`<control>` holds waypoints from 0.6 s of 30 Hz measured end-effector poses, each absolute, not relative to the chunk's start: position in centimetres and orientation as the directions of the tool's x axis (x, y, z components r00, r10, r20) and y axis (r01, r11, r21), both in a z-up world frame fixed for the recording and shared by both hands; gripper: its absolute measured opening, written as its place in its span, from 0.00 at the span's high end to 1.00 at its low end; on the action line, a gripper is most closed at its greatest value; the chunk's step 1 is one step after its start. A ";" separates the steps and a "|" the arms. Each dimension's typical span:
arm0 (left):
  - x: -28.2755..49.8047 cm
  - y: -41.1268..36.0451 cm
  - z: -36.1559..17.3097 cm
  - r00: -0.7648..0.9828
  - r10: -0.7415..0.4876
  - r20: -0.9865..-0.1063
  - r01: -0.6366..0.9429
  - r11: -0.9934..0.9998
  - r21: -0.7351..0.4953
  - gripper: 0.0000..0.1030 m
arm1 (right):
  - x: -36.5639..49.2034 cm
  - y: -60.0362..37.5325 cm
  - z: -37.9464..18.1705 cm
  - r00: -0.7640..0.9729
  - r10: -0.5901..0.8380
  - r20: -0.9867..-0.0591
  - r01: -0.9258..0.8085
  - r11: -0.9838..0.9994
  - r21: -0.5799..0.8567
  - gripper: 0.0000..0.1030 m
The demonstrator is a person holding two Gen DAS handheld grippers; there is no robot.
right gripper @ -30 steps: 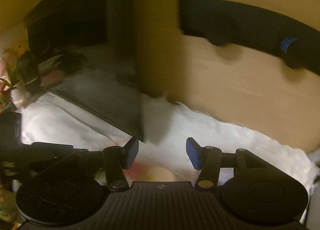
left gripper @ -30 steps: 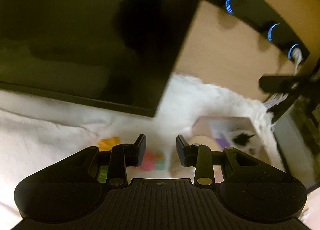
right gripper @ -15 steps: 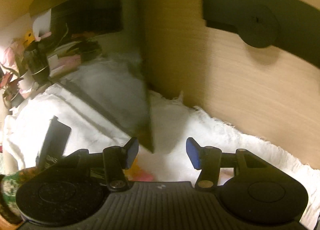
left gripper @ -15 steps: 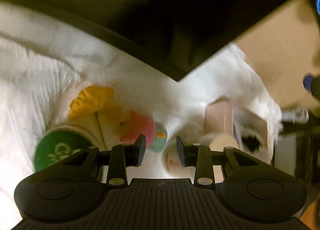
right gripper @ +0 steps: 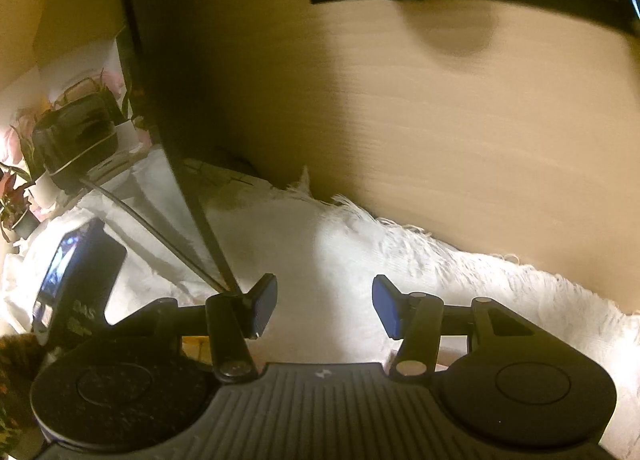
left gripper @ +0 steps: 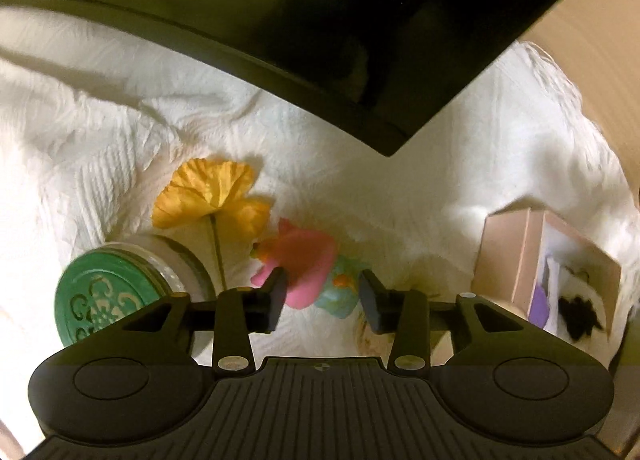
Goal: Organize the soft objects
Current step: 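Move both tools back toward the pink toy and yellow flower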
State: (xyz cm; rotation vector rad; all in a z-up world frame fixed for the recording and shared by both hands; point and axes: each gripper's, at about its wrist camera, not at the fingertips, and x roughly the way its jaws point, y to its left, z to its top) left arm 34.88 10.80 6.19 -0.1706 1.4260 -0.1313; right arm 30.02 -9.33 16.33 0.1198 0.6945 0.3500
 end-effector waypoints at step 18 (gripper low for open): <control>34.4 9.7 5.5 0.205 -0.098 -0.974 -0.030 0.994 -0.107 0.46 | 28.8 -10.3 14.3 0.707 0.381 -0.596 -0.277 0.924 0.263 0.49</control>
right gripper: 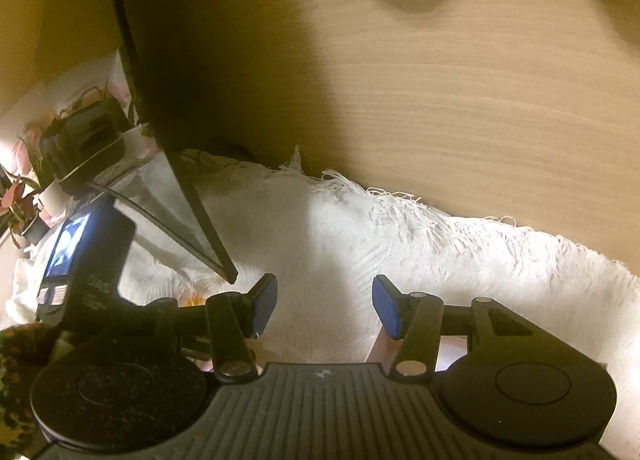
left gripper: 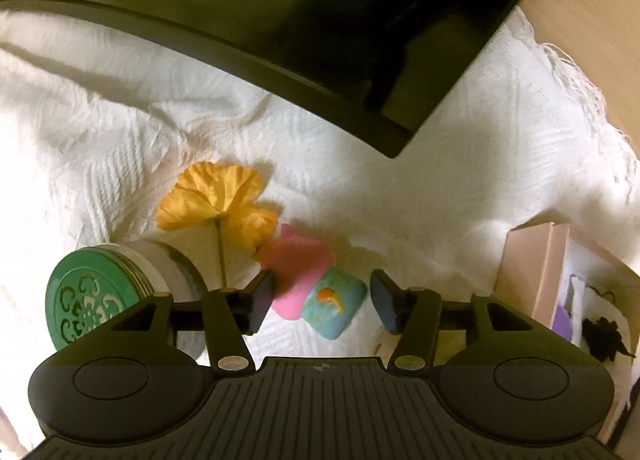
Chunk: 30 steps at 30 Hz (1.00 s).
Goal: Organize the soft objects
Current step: 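Move both tools back toward the pink toy and yellow flower, then grasp the pink-and-teal toy with the left tool while the right tool grasps the yellow flower stem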
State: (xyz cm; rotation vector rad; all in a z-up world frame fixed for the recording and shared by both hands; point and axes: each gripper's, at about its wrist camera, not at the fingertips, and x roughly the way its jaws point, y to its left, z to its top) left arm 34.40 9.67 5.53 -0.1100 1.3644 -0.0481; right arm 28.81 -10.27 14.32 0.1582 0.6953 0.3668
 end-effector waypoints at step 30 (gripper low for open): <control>27.7 26.7 14.7 0.542 -0.360 -0.760 0.160 0.931 -0.327 0.51 | 31.7 5.2 13.6 0.528 0.363 -0.768 -0.222 0.932 0.288 0.49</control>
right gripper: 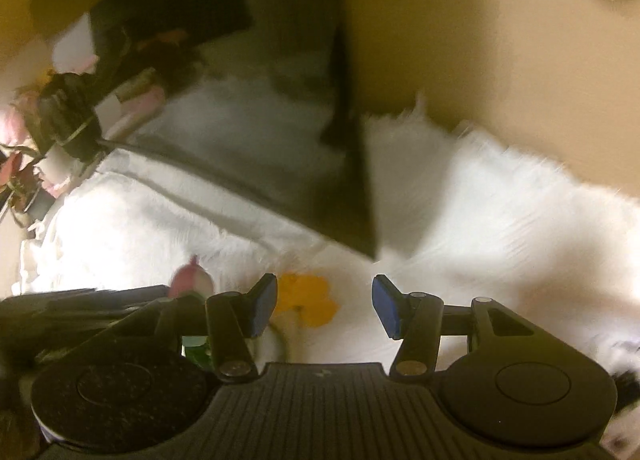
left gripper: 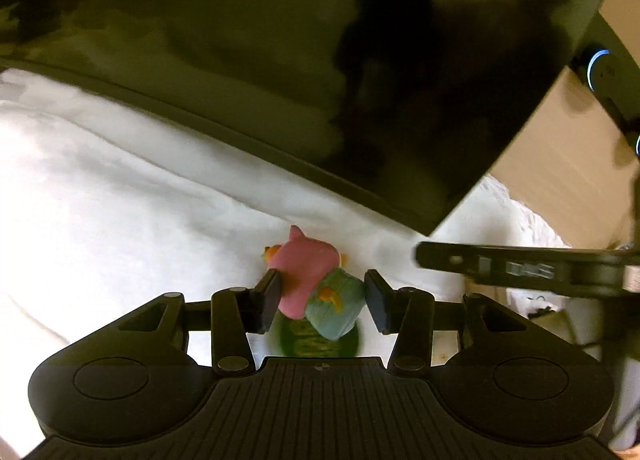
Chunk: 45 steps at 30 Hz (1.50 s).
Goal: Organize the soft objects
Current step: 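Grasp the pink-and-teal toy with the left tool while the right tool grasps the yellow flower stem, then carry the toy and flower over the pink box with both tools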
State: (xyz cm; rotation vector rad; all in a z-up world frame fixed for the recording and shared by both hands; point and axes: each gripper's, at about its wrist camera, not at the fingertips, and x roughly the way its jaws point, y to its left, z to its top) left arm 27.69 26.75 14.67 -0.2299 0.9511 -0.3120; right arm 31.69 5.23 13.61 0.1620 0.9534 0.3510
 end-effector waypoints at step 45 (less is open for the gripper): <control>23.8 22.4 15.6 0.469 -0.533 -0.705 0.431 0.834 -0.344 0.51 | 22.7 2.2 19.5 0.616 0.352 -0.705 -0.170 0.933 0.317 0.93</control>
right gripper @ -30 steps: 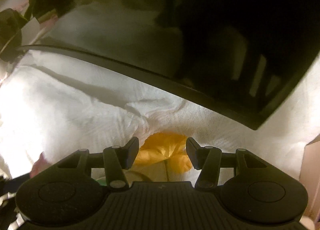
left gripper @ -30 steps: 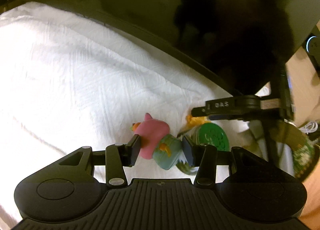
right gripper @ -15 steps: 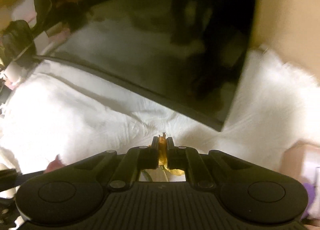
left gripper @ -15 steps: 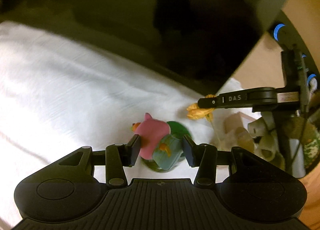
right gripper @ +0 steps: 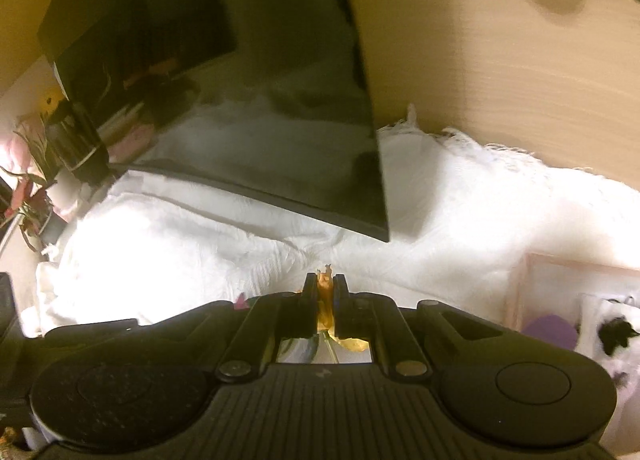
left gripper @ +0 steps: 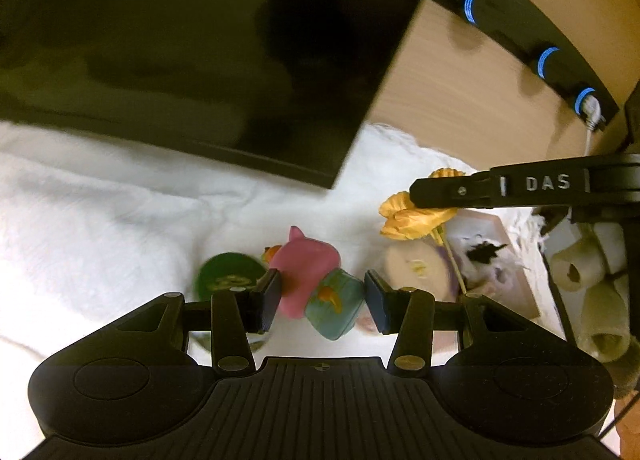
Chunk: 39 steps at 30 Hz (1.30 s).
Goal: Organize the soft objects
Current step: 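Carry the toy and flower over the pink box with both tools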
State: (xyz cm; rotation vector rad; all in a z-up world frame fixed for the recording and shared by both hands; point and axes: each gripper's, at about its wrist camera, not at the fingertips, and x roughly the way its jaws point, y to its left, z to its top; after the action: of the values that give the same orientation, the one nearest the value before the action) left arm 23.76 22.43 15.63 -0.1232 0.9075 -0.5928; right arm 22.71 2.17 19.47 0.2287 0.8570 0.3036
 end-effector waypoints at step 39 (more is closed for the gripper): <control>21.3 -7.3 7.4 0.239 -0.443 -0.864 0.721 0.677 -0.147 0.50 | 25.2 -22.1 7.9 0.633 0.283 -0.721 0.035 0.919 0.392 0.93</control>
State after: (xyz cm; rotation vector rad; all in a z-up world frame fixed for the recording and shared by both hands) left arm 21.35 -7.30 7.37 0.3081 1.0594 -0.8138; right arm 25.19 -22.11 7.88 0.3916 0.8795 0.1462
